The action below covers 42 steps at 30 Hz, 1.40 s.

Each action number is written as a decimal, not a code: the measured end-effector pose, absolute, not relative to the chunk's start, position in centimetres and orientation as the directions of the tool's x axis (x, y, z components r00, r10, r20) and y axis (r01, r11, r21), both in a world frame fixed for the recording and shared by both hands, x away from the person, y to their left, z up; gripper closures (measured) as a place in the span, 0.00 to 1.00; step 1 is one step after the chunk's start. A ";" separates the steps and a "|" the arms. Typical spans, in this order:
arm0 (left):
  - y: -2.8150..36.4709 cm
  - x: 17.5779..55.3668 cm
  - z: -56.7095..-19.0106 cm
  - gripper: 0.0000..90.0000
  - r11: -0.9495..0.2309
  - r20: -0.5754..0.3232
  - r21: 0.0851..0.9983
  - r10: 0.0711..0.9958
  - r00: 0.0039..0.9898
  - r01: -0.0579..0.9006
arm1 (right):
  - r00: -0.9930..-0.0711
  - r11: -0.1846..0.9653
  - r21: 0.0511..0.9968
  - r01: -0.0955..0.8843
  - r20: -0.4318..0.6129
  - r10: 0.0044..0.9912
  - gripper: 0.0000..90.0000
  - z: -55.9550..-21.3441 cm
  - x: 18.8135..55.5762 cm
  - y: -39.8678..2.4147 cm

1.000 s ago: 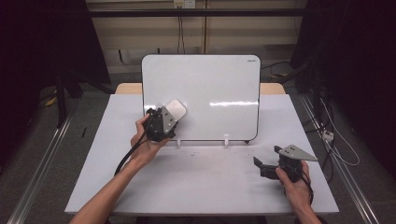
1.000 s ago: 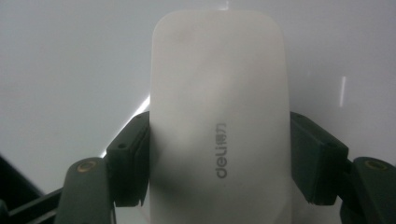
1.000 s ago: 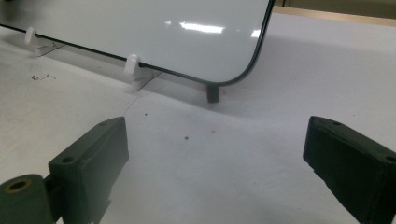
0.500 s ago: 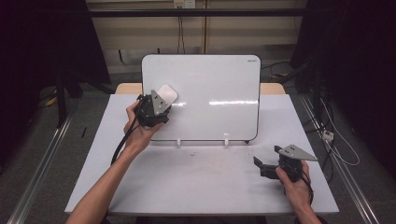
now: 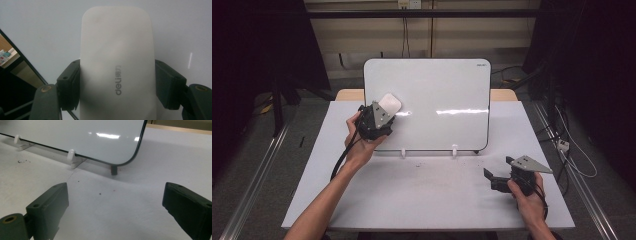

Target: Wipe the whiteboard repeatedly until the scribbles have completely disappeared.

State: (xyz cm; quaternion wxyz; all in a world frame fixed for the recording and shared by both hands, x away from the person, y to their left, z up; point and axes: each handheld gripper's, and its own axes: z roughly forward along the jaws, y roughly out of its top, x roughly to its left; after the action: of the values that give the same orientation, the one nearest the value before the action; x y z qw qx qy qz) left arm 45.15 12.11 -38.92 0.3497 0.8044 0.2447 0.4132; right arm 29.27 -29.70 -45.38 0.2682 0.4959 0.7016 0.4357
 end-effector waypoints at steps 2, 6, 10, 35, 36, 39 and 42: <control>12.2 44.7 -39.4 0.35 -0.640 0.490 0.761 0.677 0.549 0.109 | -0.364 0.128 0.878 0.462 0.056 0.930 0.07 -45.4 29.3 -29.7; 12.4 43.9 -40.4 0.35 -0.648 0.490 0.753 0.670 0.558 0.117 | -0.365 0.128 0.878 0.460 0.055 0.929 0.07 -45.4 29.2 -29.7; 12.2 43.0 -41.2 0.35 -0.658 0.494 0.742 0.663 0.562 0.124 | -0.359 0.123 0.878 0.462 0.058 0.932 0.07 -45.4 29.3 -29.8; 11.0 43.5 -40.1 0.35 -0.651 0.473 0.743 0.674 0.567 0.154 | -0.371 0.134 0.876 0.463 0.055 0.927 0.08 -45.4 29.5 -29.5; 11.2 43.8 -39.8 0.35 -0.651 0.472 0.742 0.677 0.565 0.159 | -0.371 0.134 0.877 0.462 0.054 0.927 0.08 -45.4 29.5 -29.6; 11.6 44.7 -38.7 0.35 -0.622 0.444 0.761 0.707 0.551 0.184 | -0.365 0.127 0.877 0.464 0.058 0.929 0.07 -45.4 29.4 -29.7; 11.8 45.6 -37.9 0.35 -0.604 0.430 0.774 0.722 0.541 0.192 | -0.364 0.126 0.878 0.462 0.058 0.930 0.07 -45.4 29.4 -29.8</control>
State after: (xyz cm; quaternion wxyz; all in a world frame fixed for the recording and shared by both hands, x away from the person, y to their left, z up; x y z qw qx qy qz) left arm 45.59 11.80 -37.92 0.3435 0.8079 0.2829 0.3864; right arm 29.35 -29.79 -45.43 0.2677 0.4962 0.7011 0.4365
